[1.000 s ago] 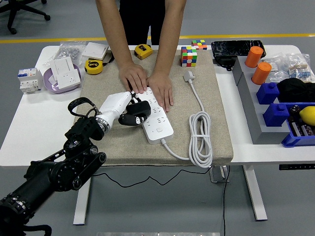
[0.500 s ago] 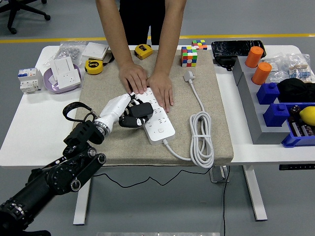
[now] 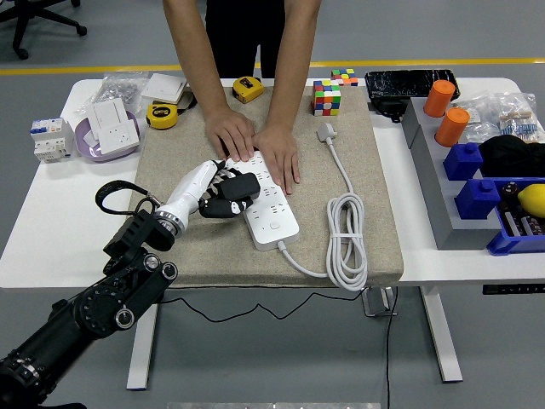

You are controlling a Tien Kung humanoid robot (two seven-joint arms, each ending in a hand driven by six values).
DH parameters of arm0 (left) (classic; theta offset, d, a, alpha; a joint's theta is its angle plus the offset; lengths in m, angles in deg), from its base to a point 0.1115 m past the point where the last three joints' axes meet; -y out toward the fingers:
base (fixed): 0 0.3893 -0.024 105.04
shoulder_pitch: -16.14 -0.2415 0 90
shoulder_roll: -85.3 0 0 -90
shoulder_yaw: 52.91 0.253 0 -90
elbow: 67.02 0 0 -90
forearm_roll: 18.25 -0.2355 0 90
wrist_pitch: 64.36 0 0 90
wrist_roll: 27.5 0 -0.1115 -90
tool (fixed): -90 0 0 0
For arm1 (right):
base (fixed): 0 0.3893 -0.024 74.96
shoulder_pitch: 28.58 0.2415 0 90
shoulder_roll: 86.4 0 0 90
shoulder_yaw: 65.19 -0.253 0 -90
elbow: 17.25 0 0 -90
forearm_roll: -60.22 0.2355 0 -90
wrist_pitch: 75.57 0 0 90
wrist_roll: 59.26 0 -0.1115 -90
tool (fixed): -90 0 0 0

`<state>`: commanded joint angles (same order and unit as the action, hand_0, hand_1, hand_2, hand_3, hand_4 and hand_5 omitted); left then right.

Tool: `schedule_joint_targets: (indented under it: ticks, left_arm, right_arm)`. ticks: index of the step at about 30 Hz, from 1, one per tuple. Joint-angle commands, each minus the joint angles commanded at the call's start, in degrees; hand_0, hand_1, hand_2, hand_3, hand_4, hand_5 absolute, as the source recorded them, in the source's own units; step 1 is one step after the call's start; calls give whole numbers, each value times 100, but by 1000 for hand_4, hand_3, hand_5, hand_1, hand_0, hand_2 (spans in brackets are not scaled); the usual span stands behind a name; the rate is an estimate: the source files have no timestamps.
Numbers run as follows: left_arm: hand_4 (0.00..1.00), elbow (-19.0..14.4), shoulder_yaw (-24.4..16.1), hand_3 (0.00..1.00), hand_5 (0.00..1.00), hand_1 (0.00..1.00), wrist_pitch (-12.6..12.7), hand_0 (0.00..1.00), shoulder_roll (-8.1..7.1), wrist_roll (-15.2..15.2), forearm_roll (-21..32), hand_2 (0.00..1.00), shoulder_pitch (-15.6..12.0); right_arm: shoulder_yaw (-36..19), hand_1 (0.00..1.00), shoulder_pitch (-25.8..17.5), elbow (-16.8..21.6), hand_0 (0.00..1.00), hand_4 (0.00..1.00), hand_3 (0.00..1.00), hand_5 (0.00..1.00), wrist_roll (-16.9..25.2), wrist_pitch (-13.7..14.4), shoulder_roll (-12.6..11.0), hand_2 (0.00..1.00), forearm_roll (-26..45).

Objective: Pick up the plug,place it near the board,insert it into the board,press the button

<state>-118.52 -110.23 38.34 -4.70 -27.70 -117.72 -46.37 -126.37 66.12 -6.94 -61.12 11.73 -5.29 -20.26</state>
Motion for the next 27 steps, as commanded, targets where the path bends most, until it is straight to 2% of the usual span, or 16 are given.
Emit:
schedule_joint_targets:
  ticks: [3, 9, 12, 16, 19, 20, 25, 26, 27]
  left_arm:
    - [557, -83, -104, 432, 90, 423, -60, 292, 0, -35, 379, 445, -68]
    - [555, -245, -424, 438, 100, 438, -194, 297, 0, -129, 1463, 438, -251]
    - [555, -153, -637, 438, 100, 438, -101, 297, 0, -155, 1536, 438, -297]
    - [563, 137, -858, 464, 113, 472, 93, 326, -22, -165, 1045, 446, -257]
    - [563, 352, -913, 464, 113, 472, 223, 326, -51, -164, 400, 446, -198]
    - [591, 407, -919, 538, 168, 550, 252, 427, -56, -164, 177, 534, -183]
    - [591, 543, -997, 538, 168, 550, 319, 427, -35, -138, -983, 534, -152]
    - [654, 550, -1004, 579, 217, 750, 313, 691, -33, -128, -1171, 627, -149]
    - [654, 558, -1007, 579, 217, 750, 288, 691, -35, -110, -1368, 627, -144]
  right_arm:
    - [1, 748, -7, 0, 884, 983, 680, 570, -2, -1, 1, 711, -1]
    - [21, 748, -22, 0, 884, 990, 683, 585, 1, 3, 7, 711, 21]
    - [22, 748, -30, 0, 884, 990, 683, 585, 0, 3, 10, 711, 23]
    - [9, 748, -45, 0, 884, 990, 682, 588, -8, -6, 10, 711, 15]
    - [44, 748, -31, 0, 884, 990, 682, 588, 2, -6, 9, 711, 54]
    - [57, 747, -24, 0, 878, 990, 683, 588, 7, -4, 9, 711, 72]
    - [73, 747, -7, 0, 878, 990, 683, 588, 15, -2, 9, 711, 96]
    - [67, 747, -8, 0, 870, 990, 683, 590, 13, -4, 9, 711, 88]
    - [45, 747, -11, 0, 870, 990, 683, 590, 8, -6, 8, 711, 71]
